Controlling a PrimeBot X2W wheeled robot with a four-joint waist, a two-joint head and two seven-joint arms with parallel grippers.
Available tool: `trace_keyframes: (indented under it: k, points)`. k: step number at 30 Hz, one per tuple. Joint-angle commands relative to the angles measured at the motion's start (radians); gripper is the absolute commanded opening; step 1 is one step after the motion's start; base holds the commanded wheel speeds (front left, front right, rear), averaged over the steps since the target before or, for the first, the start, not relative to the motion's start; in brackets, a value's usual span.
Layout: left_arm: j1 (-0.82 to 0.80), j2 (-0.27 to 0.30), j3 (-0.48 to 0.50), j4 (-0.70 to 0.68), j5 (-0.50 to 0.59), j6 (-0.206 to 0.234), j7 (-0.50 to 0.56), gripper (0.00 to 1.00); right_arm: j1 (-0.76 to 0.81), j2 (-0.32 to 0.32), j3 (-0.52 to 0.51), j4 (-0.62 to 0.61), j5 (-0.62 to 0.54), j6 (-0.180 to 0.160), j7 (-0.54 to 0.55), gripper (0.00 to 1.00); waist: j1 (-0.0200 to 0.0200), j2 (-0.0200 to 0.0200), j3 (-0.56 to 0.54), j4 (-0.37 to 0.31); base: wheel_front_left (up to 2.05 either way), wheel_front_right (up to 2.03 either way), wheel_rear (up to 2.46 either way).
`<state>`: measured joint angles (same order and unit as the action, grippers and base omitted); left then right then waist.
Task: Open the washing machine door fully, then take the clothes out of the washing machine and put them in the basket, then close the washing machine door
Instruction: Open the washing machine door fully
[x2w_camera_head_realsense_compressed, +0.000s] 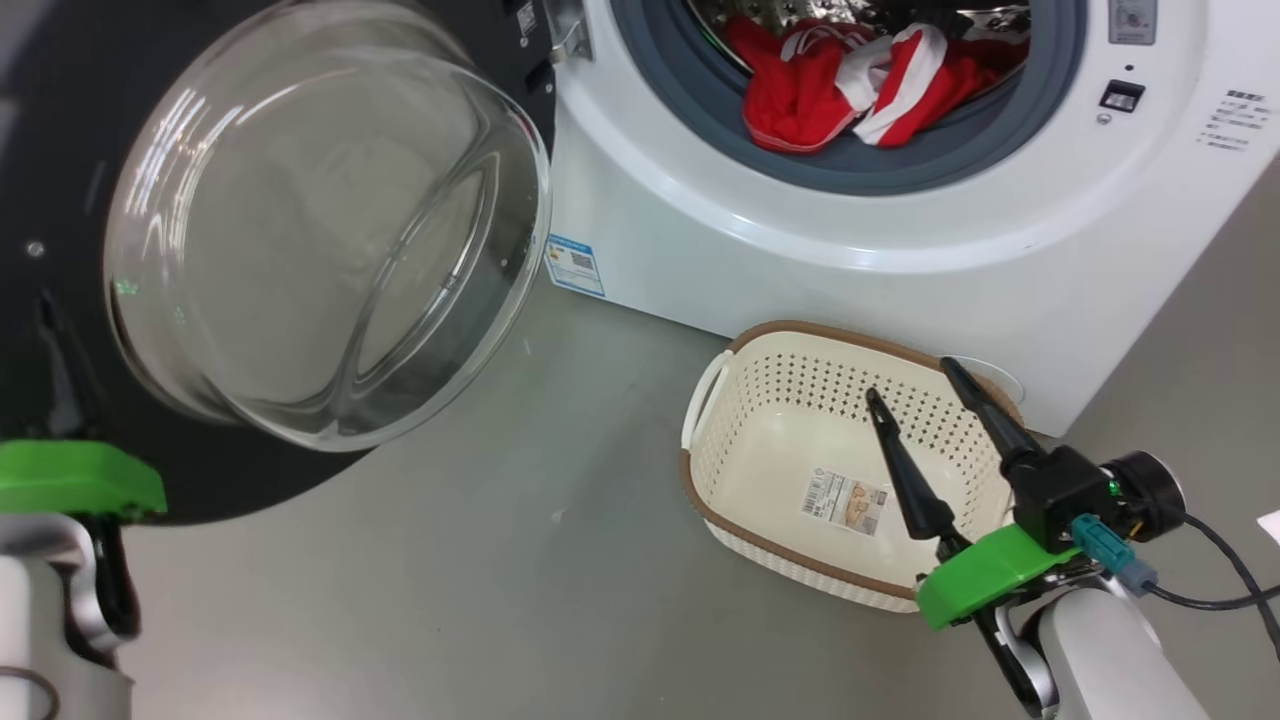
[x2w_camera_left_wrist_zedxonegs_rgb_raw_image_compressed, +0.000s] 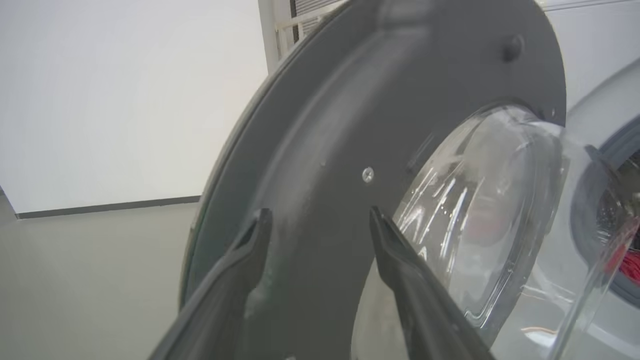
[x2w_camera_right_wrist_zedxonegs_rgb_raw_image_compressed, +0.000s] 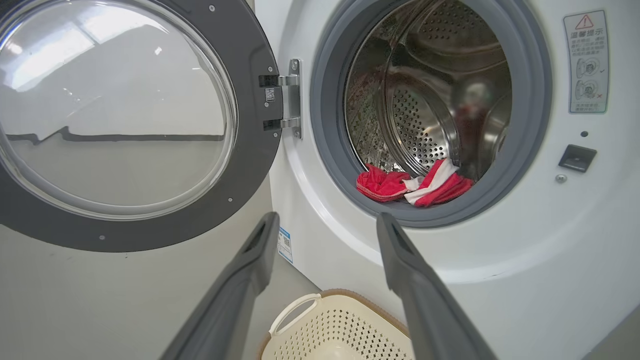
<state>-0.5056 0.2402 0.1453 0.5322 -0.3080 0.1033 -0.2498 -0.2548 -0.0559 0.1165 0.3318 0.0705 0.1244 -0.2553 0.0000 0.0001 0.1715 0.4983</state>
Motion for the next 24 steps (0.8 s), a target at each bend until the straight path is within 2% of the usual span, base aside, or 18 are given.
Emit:
trace_keyframes:
  k: [1, 6, 7, 11, 13, 16, 21, 24]
  points:
    - [-0.011, 0.035, 0.042, -0.083, 0.016, 0.006, -0.012, 1.00, 0.005, 0.006, 0.004, -0.026, 0.012, 0.006, -0.005, 1.00, 0.0000, -0.0001, -0.012, -0.019, 0.00, 0.00, 0.00]
    - [0.046, -0.009, 0.046, -0.312, 0.061, 0.000, -0.012, 1.00, 0.017, 0.006, -0.047, -0.049, 0.006, 0.006, -0.006, 1.00, 0.0000, -0.0001, -0.037, -0.055, 0.00, 0.00, 0.00]
    - [0.046, -0.009, 0.046, -0.312, 0.061, 0.000, -0.012, 1.00, 0.017, 0.006, -0.047, -0.049, 0.006, 0.006, -0.006, 1.00, 0.0000, -0.0001, -0.037, -0.055, 0.00, 0.00, 0.00]
    - [0.097, -0.054, -0.003, -0.432, 0.053, -0.065, -0.012, 1.00, 0.014, 0.006, -0.091, -0.075, -0.002, 0.006, -0.006, 1.00, 0.0000, -0.0001, -0.047, -0.102, 0.00, 0.00, 0.00]
    - [0.118, -0.065, -0.041, -0.466, 0.048, -0.106, -0.012, 1.00, 0.013, 0.006, -0.109, -0.087, -0.005, 0.006, -0.006, 1.00, 0.0000, -0.0001, -0.050, -0.128, 0.00, 0.00, 0.00]
    - [0.141, -0.077, -0.094, -0.502, 0.046, -0.144, 0.001, 1.00, 0.014, 0.006, -0.133, -0.103, -0.001, 0.006, -0.006, 1.00, 0.0000, -0.0001, -0.050, -0.172, 0.00, 0.00, 0.00]
    - [0.185, -0.085, -0.119, -0.532, 0.007, -0.175, 0.023, 1.00, 0.015, 0.006, -0.140, -0.126, 0.002, 0.006, -0.006, 1.00, 0.0000, -0.0001, -0.039, -0.254, 0.00, 0.00, 0.00]
    - [0.211, -0.080, -0.117, -0.542, -0.004, -0.179, 0.023, 1.00, 0.018, 0.006, -0.146, -0.139, 0.001, 0.006, -0.006, 1.00, 0.0000, -0.0001, -0.033, -0.300, 0.00, 0.00, 0.00]
